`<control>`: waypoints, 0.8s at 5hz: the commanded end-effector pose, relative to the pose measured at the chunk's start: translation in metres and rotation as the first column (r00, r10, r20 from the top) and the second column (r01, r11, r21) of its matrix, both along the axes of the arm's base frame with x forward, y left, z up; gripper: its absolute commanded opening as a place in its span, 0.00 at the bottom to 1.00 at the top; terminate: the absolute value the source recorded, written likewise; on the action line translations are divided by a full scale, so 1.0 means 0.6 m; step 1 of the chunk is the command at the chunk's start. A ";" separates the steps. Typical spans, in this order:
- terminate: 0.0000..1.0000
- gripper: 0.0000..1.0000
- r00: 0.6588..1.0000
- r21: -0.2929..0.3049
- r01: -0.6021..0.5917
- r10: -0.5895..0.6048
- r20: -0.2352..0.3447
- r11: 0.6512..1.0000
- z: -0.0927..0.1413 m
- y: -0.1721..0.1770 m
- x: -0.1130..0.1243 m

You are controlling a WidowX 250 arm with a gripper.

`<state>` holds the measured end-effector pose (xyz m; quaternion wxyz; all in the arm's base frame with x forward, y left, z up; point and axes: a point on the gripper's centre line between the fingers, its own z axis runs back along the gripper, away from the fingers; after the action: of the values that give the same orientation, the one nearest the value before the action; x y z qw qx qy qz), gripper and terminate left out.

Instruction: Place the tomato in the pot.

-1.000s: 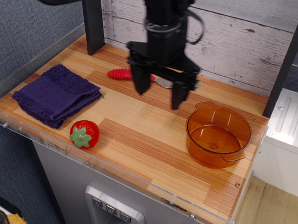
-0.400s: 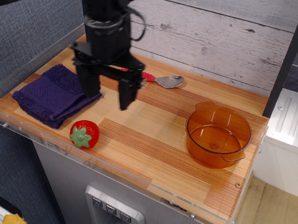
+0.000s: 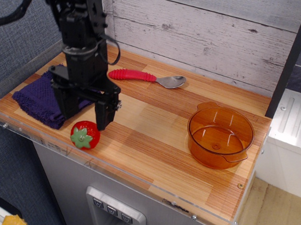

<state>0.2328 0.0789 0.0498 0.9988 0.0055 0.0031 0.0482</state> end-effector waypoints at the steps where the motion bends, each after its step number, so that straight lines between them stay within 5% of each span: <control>1: 0.00 1.00 1.000 0.023 -0.003 0.003 -0.003 1.000 -0.020 0.004 -0.007; 4: 0.00 1.00 0.999 0.038 -0.029 0.031 -0.034 0.999 -0.046 0.003 -0.010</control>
<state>0.2256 0.0807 0.0166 0.9971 0.0216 0.0290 0.0673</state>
